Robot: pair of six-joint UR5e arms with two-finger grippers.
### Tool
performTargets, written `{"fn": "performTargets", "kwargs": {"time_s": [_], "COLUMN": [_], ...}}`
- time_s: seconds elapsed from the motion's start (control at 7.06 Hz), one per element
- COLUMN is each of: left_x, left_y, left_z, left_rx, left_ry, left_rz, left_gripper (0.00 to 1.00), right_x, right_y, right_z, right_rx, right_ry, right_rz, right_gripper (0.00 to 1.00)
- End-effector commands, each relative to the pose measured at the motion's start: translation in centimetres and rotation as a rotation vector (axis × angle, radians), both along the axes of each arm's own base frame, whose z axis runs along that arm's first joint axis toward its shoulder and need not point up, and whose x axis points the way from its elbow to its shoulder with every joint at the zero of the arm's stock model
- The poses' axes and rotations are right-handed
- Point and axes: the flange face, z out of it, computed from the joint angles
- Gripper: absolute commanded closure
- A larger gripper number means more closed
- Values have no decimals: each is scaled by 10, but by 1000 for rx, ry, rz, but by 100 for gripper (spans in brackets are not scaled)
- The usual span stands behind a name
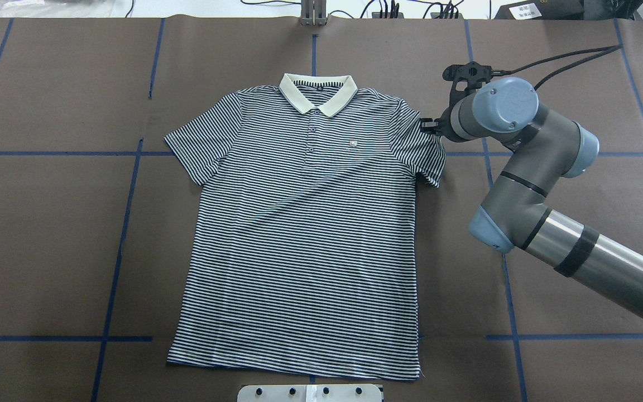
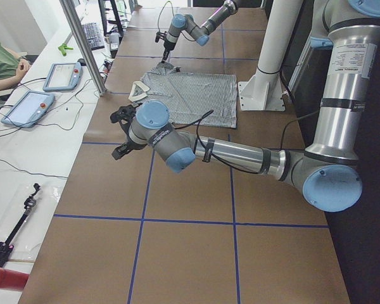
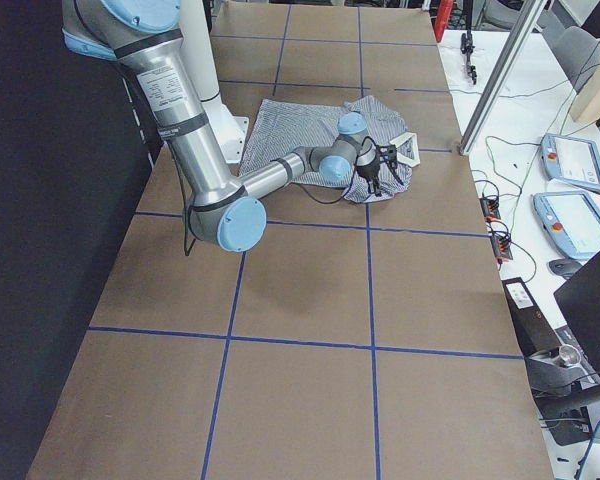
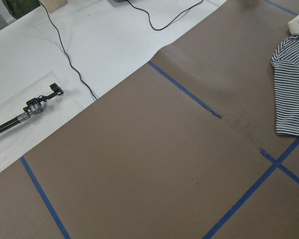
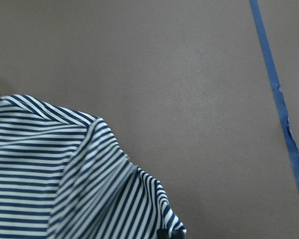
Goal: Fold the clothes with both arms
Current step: 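Grasp the sleeve with the right gripper and fold it onto the shirt back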
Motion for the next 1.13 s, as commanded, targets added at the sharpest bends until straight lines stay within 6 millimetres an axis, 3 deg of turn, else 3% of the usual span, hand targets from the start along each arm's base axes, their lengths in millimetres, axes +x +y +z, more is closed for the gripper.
{"fn": "performTargets", "kwargs": {"time_s": [0.0,0.14,0.28,0.43,0.71,0.85,0.99], "left_x": [0,0,0,0,1,1,1], "left_y": [0,0,-1,-1,-1,0,0], "left_z": [1,3,3,3,4,5,5], "left_rx": [-1,-6,-8,-8,-9,-11,-11], "left_ry": [-1,-1,-2,-2,-2,-2,-2], "left_rz": [-1,-1,-1,-1,0,0,0], "left_gripper": [0,0,0,0,0,0,0], "right_x": [-42,-77,-112,-144,-161,-161,-161], "right_y": [12,21,24,8,8,8,8], "right_z": [-95,-131,-151,-168,-162,-159,-162], "right_rx": [-84,-101,-117,-130,-132,-127,-131], "right_ry": [28,21,15,33,57,65,56], "right_rz": [124,195,228,275,295,288,295], "right_gripper": [100,100,100,100,100,79,67]}}
